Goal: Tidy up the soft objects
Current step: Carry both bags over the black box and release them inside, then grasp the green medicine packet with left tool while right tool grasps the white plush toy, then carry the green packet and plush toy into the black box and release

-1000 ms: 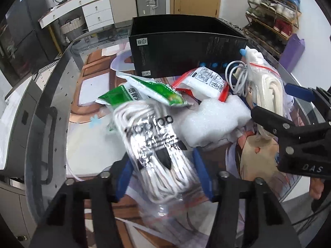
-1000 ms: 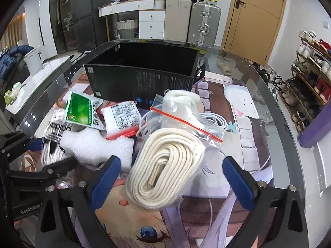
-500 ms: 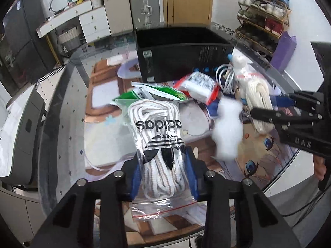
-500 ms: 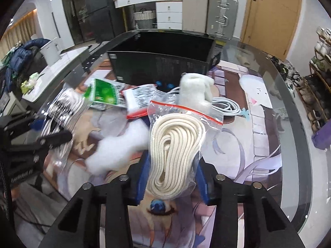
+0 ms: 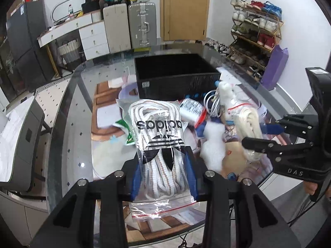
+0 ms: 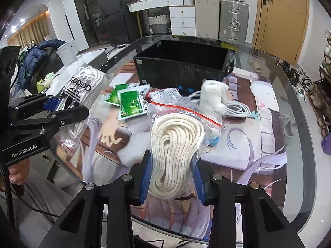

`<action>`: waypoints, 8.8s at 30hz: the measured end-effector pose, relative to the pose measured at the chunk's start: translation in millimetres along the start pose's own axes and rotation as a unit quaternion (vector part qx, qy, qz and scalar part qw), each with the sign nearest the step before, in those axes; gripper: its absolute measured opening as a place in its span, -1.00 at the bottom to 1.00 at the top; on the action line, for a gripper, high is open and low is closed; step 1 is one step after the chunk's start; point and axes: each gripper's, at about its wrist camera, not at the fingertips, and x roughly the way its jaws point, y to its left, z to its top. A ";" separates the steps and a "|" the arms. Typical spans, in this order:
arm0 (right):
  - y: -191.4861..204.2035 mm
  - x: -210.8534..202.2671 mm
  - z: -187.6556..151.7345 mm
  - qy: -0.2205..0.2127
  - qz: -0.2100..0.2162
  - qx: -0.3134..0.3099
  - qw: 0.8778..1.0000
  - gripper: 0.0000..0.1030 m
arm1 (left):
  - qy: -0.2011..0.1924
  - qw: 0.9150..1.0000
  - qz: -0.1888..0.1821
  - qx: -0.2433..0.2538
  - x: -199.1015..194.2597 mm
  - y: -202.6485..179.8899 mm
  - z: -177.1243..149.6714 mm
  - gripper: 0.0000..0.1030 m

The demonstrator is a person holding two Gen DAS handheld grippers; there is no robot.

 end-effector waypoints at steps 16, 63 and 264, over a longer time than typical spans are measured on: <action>3.6 -52.4 50.2 -0.111 -0.045 -0.025 0.993 -0.29 | -0.109 0.994 0.019 0.007 -32.3 -5.2 55.3 -0.32; -69.3 95.9 149.3 -0.019 -0.030 0.067 0.997 -0.29 | -0.020 0.999 0.002 -0.040 122.7 19.3 117.0 -0.32; -47.7 74.0 134.3 -0.029 -0.028 0.036 0.999 -0.11 | -0.017 0.998 -0.014 -0.052 97.8 26.4 110.8 0.00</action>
